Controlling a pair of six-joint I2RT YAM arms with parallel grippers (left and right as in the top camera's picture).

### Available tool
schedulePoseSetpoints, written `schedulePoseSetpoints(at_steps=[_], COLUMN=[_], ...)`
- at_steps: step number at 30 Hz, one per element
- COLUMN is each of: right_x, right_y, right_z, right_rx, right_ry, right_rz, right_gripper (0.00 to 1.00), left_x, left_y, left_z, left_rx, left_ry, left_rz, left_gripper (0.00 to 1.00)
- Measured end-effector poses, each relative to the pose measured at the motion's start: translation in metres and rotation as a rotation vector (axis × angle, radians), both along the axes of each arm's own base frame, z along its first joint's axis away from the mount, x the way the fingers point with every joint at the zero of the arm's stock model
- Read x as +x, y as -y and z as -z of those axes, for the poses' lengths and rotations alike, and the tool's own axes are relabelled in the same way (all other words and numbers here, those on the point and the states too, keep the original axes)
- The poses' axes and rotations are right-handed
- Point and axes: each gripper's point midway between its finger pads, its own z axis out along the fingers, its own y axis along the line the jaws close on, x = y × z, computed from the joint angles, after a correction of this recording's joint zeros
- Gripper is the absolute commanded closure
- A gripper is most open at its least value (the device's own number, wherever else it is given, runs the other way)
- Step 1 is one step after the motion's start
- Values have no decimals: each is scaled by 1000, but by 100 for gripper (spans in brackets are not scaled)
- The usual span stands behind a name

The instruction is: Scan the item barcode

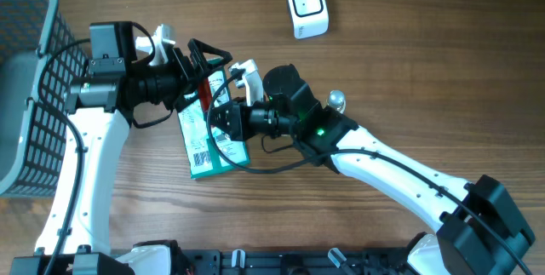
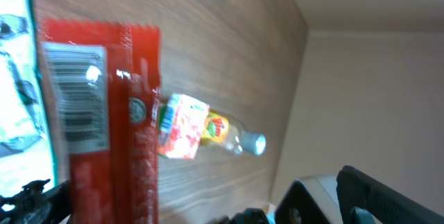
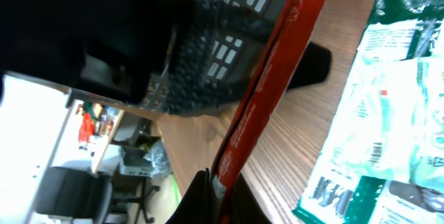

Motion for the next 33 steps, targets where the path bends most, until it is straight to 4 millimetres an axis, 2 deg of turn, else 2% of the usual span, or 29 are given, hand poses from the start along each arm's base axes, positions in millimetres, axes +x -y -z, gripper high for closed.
schedulePoseSetpoints(at_steps=[2, 6, 8, 10, 11, 14, 15, 18, 21, 24, 33], right_x=[-1, -6, -4, -10, 0, -14, -19, -41, -73, -94, -109], right_y=[3, 10, 21, 40, 70, 139, 147, 171, 182, 188, 191], right_z=[7, 20, 11, -4, -31, -85, -88, -72, -65, -82, -96], right_rx=[-36, -89, -45, 28, 95, 222, 230, 156, 82, 69, 96], right_ry=[32, 40, 98, 112, 157, 232, 243, 234, 332, 521, 576], right_rz=[-16, -59, -158, -275, -283, -348, -355, -340, -396, -435, -448], right_gripper=[95, 96, 96, 96, 96, 96, 96, 96, 96, 96, 96], left_x=[15, 33, 29, 22, 20, 19, 18, 7, 4, 5, 5], left_y=[-19, -91, -134, -149, -157, -161, -159, -153, -153, -153, -153], left_z=[2, 15, 25, 32, 36, 38, 39, 47, 49, 49, 49], left_rx=[65, 222, 307, 357, 390, 503, 522, 554, 569, 572, 572], left_ry=[44, 39, -8, -51, -64, -16, -8, -38, -41, -38, -38], left_rz=[-69, -302, -432, -480, -498, -421, -393, -325, -312, -308, -308], left_gripper=[0, 0, 0, 0, 0, 0, 0, 0, 0, 0, 0])
